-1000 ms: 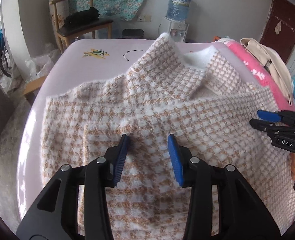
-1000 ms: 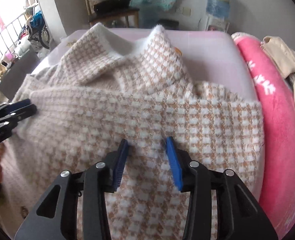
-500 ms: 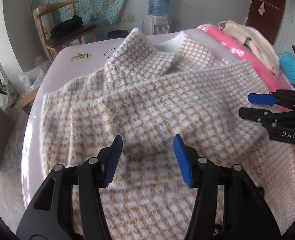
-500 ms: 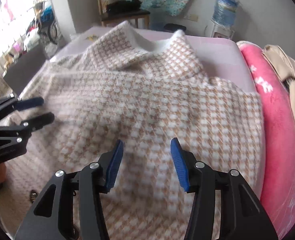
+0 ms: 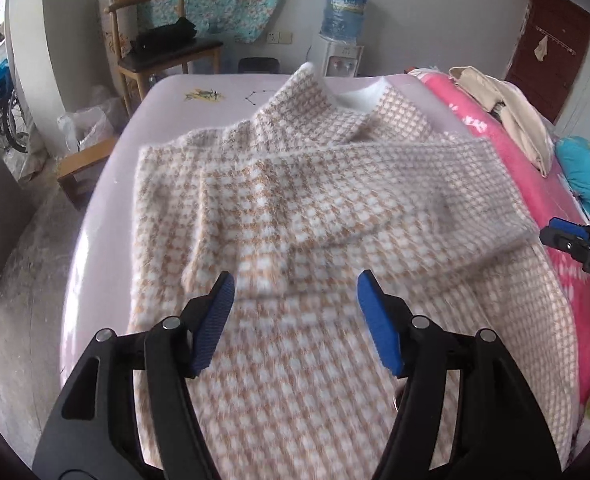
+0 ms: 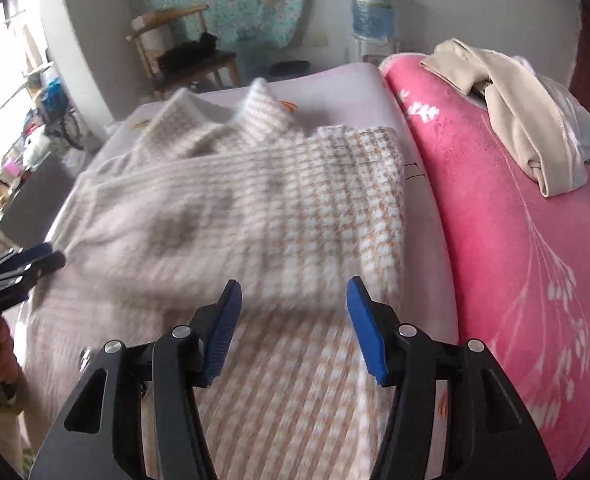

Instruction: Fold large clothes

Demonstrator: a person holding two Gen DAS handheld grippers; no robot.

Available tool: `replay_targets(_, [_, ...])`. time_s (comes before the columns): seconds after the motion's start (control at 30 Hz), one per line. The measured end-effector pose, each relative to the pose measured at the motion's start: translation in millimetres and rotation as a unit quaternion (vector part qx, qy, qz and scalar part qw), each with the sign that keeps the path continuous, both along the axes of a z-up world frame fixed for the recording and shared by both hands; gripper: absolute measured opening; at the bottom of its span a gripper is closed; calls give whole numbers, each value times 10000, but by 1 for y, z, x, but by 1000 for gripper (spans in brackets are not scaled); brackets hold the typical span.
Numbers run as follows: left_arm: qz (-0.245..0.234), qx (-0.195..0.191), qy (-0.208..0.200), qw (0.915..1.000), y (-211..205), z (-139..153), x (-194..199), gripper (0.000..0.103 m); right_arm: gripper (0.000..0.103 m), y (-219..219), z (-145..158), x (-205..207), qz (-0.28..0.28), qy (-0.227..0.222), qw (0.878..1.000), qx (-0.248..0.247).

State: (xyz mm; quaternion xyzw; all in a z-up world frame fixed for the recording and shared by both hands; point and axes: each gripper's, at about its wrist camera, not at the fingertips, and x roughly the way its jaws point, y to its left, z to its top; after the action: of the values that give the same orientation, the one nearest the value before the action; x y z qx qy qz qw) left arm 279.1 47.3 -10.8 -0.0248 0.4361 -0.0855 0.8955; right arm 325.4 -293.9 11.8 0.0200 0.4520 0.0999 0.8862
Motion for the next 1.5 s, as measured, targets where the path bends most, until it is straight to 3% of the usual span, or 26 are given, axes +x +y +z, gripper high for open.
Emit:
replay_targets(0.13, [-194,111,58,9997,-9,8,-53,74,64,9,3,-62,568,97,9982,142])
replay_targets(0.33, [-314,155,539,9979,-22,-19,-122,79,65,23,-36,-134,960,777,9906,592])
replay_targets(0.43, [-284,195,781,9963,-27,-44,-137,80,65,14,-60,-145,535,976,9938,75])
replay_targets(0.6, [-74,483,642,9967,-27,-59,-157,85,65,-12,-52,-162,50,816,9966,-56])
replay_targets(0.73, [-67,707,526,9961,-29,-63,-168,87,65,-32,-55,-171,-104,781,9966,253])
replay_targets(0.87, [13,507,520,9974,-22,-58,-170,87,64,-41,-53,-178,-218,756,9961,396])
replay_targets(0.93, [75,217,381,9990,-15,-48,-168,87,64,-50,-47,-186,-302,716,9955,547])
replay_targets(1.0, [74,190,225,9995,-13,-40,-167,87,64,-49,-37,-187,-356,514,9963,592])
replay_targets(1.13, [28,677,102,9977,-26,-40,-158,87,46,-29,-29,-175,-136,172,9972,708])
replay_targets(1.3, [-491,1338,65,9898,-68,-52,-162,87,29,3,-51,-170,429,507,9966,486])
replay_targets(1.4, [-805,1786,-171,9805,-85,-55,-188,86,26,10,-63,-186,685,722,9944,356])
replay_targets(1.5, [-978,1657,28,9813,-81,-53,-206,84,26,13,-64,-210,849,683,9940,25])
